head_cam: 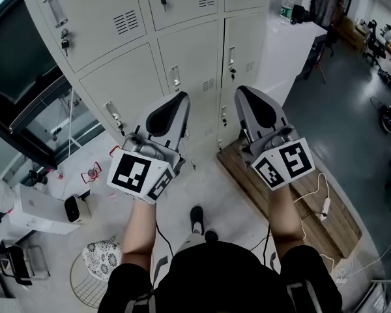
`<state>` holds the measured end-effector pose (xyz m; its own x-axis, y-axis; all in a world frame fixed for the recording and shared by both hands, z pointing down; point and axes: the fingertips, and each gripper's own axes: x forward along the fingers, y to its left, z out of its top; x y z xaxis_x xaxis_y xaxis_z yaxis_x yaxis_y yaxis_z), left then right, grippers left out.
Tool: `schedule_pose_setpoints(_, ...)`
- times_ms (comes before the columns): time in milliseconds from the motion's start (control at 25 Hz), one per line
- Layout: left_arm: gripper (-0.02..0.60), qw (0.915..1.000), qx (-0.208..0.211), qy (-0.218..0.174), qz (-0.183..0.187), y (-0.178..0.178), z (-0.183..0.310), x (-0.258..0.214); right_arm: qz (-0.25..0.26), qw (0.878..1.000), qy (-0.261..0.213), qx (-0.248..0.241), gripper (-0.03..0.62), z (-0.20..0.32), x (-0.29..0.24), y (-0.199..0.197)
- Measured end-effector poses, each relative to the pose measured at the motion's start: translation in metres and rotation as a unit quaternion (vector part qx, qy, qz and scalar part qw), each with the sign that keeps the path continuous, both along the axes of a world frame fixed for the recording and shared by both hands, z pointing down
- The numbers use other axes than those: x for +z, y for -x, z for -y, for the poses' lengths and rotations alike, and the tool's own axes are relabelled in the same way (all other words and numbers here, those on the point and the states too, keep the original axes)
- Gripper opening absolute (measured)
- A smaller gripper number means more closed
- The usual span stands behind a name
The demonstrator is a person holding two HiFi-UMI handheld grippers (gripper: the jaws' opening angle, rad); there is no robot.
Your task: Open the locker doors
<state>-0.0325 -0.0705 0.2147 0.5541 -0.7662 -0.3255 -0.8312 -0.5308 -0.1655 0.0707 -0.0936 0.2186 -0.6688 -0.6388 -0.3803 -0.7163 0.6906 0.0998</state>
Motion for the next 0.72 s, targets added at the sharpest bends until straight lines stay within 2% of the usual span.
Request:
schedule_pose_setpoints(280, 0.015, 0.9999, 0.011, -0.011, -0.004, 0.022, 0.047, -0.008, -0.001, 1.000, -0.012, 0.024, 0.003, 0.046, -0.015, 0.019)
schedule_pose_setpoints(720, 0.015, 0.9995, 0.019, -0.025, -0.005, 0.069, 0.123, -0.020, -0.016, 0.999, -0.019, 0.019, 0.004, 0.122, -0.039, 0.075)
